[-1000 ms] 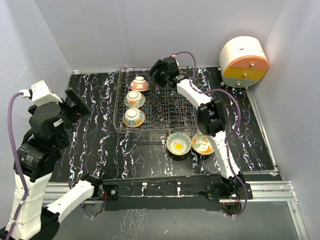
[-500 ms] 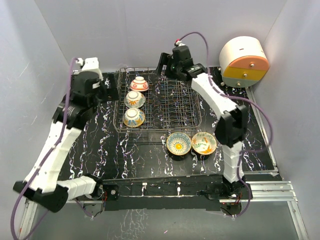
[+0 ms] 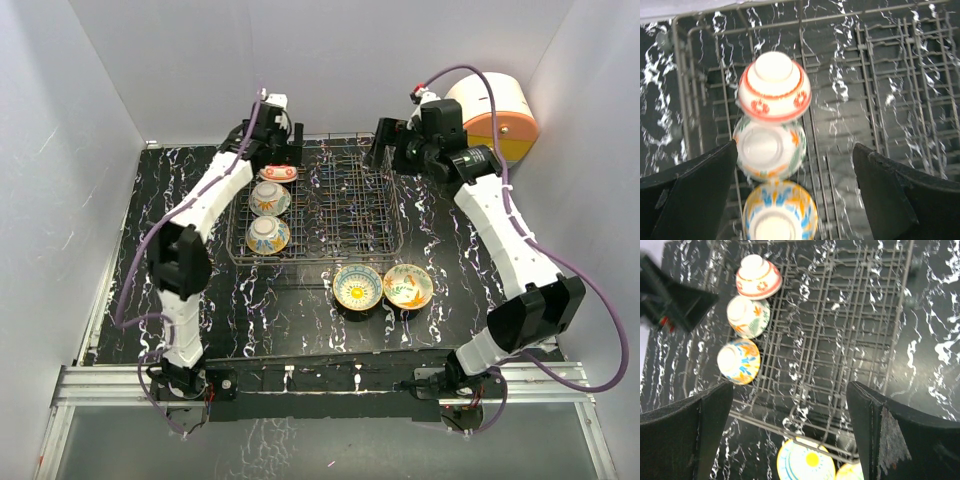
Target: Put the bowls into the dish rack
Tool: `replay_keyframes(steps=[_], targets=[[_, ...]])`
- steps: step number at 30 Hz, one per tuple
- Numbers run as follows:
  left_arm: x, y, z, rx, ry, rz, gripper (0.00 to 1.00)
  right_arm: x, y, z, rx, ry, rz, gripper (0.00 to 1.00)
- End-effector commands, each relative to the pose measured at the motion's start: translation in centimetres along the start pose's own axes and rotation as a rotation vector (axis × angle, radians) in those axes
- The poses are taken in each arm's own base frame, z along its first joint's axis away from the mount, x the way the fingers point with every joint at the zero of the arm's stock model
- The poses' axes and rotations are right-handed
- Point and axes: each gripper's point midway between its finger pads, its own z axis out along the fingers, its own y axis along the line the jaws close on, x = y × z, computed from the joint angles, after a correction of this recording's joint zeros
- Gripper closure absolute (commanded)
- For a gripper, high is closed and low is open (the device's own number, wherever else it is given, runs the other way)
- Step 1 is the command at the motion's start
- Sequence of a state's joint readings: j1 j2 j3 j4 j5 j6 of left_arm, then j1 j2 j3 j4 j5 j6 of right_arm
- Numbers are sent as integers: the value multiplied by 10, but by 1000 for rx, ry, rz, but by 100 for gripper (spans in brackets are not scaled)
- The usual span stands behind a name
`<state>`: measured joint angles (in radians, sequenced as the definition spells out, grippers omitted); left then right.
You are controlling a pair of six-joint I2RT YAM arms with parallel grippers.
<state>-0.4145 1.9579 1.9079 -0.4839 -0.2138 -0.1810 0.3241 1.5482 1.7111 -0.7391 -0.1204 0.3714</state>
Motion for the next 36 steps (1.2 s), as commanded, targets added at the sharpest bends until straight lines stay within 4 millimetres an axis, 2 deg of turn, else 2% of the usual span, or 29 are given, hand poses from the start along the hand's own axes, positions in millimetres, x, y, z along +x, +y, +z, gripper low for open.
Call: replay_keyframes(steps=[1, 5, 10, 18, 26, 30, 36], targets=[[-39, -1, 35, -39, -118, 59, 3, 8, -4, -27, -47, 27, -46, 0], [-38, 4, 75, -100, -137, 40, 3, 16, -9, -35, -54, 45, -33, 0], [-37, 9, 101, -142, -182, 35, 3, 29, -17, -36, -54, 74, -20, 0], [-39, 14, 126, -163, -231, 5, 3, 34, -22, -26, -61, 106, -11, 0], [-15, 21, 153, -160, -164, -17, 5, 28, -30, -16, -65, 116, 19, 0], [-15, 28, 159, -169, -172, -34, 5, 29, -33, -11, -66, 127, 30, 0], [-7, 25, 172, -133, -154, -33, 7, 31, -39, -5, -59, 140, 46, 0]])
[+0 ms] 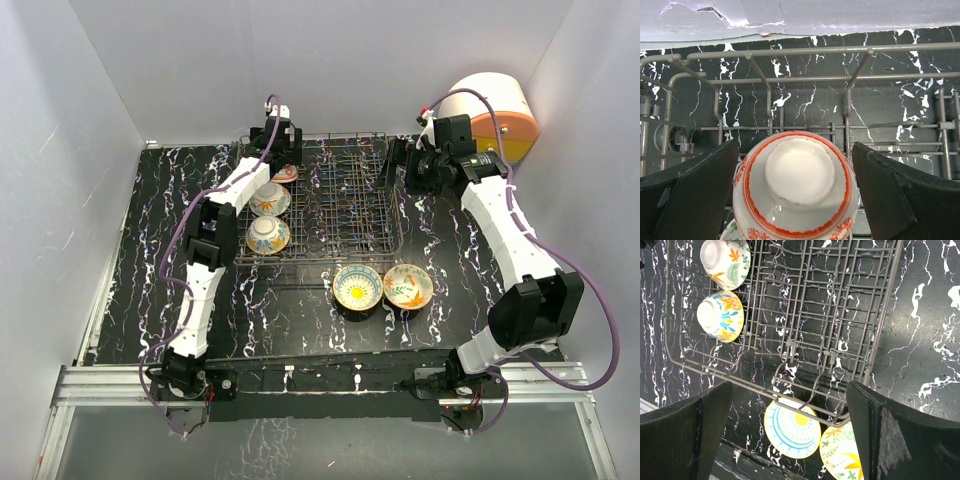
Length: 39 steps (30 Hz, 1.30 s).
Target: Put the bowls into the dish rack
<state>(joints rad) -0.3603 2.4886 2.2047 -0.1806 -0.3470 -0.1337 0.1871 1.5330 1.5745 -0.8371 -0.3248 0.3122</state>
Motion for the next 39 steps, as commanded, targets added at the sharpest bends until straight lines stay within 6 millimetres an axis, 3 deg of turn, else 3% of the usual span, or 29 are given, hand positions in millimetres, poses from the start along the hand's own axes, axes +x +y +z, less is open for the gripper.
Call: replay_keyframes(steps=[1, 20, 27, 35, 39], targets=[[-30, -3, -3, 38, -61, -36, 8, -25, 9, -8, -37, -72, -24, 0], [-21, -9, -3, 76, -29, -13, 35, -24, 0, 0, -35, -58, 16, 0], [-11, 3, -4, 25, 0, 42, 55, -22, 1, 0, -43, -53, 24, 0], [-23, 4, -6, 19, -41, 34, 98, -20, 0, 3, -46, -46, 30, 1], [-40, 8, -11, 5, -101, 32, 100, -20, -1, 4, -43, -44, 31, 1]])
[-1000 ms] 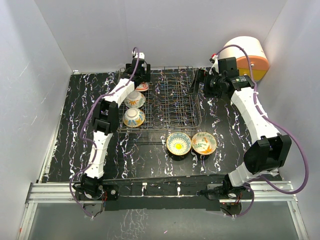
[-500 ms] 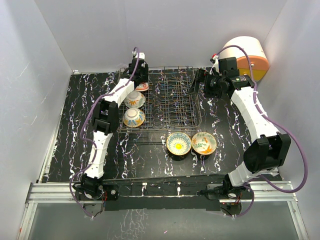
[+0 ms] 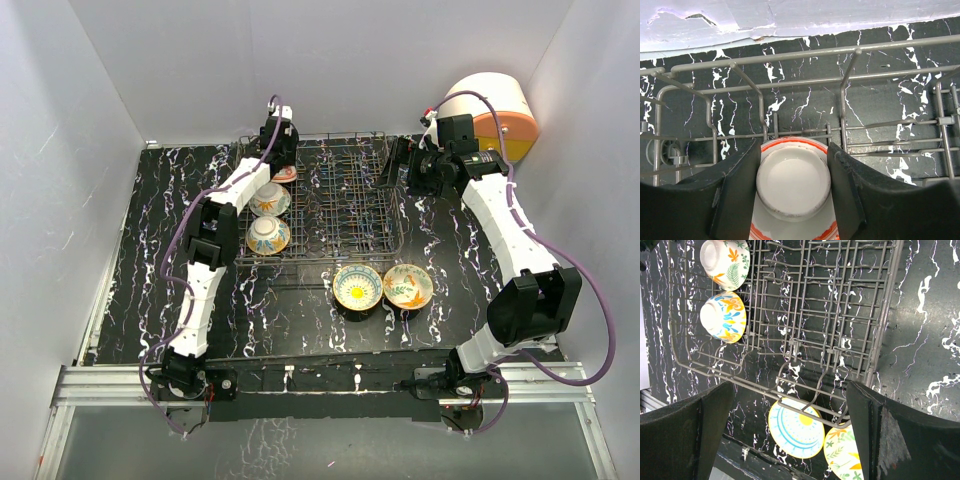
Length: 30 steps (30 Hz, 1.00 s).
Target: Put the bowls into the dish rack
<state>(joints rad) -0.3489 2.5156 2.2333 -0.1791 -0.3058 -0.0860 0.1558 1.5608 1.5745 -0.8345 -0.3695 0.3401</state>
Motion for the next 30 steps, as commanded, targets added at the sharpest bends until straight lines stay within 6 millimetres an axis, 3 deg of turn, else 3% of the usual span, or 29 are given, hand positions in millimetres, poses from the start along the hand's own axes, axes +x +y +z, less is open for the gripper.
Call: replay_keyframes(steps=[1, 6, 21, 25, 30], targets=[[-47, 10, -22, -31, -123, -7, 100, -20, 7, -3, -28, -66, -25, 1], [-74, 19, -37, -53, -227, -2, 100, -20, 6, -2, -27, -65, -23, 1], [-102, 26, -62, -54, -396, -27, 100, -18, 3, 3, -22, -51, -11, 1], [-103, 26, -63, -52, -413, -26, 100, -18, 1, 5, -21, -46, -8, 1], [-91, 25, -54, -56, -426, -13, 100, -16, 0, 8, -22, -38, -4, 1]])
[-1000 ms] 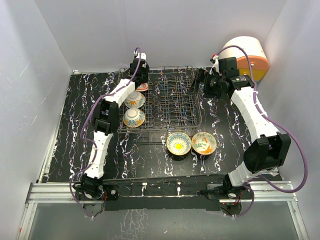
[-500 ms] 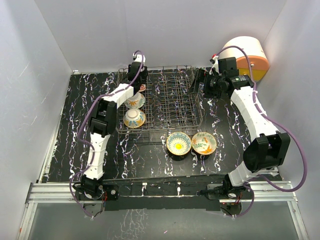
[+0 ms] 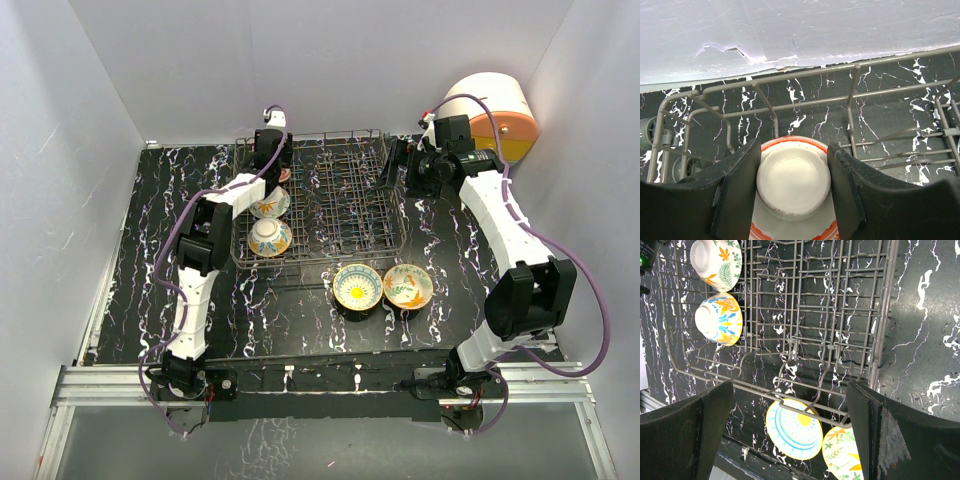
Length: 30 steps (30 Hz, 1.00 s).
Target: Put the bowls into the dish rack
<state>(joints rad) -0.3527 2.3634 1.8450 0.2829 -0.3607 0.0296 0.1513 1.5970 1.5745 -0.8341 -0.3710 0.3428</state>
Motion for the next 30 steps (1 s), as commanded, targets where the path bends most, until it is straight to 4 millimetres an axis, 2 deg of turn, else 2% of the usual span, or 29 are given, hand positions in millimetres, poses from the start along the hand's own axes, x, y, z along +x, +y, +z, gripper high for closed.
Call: replay_keyframes(steps=[1, 10, 19, 30], targets=[[-85, 15, -24, -22, -217, -64, 100, -20, 9, -5, -35, -67, -22, 1], [-86, 17, -28, -27, -275, -97, 100, -19, 6, 0, -31, -56, -18, 1], [-106, 22, -40, -27, -328, -132, 100, -17, 4, 4, -31, -47, -13, 1], [-102, 21, -38, -27, -343, -129, 100, -16, 5, 6, -41, -38, -7, 1]])
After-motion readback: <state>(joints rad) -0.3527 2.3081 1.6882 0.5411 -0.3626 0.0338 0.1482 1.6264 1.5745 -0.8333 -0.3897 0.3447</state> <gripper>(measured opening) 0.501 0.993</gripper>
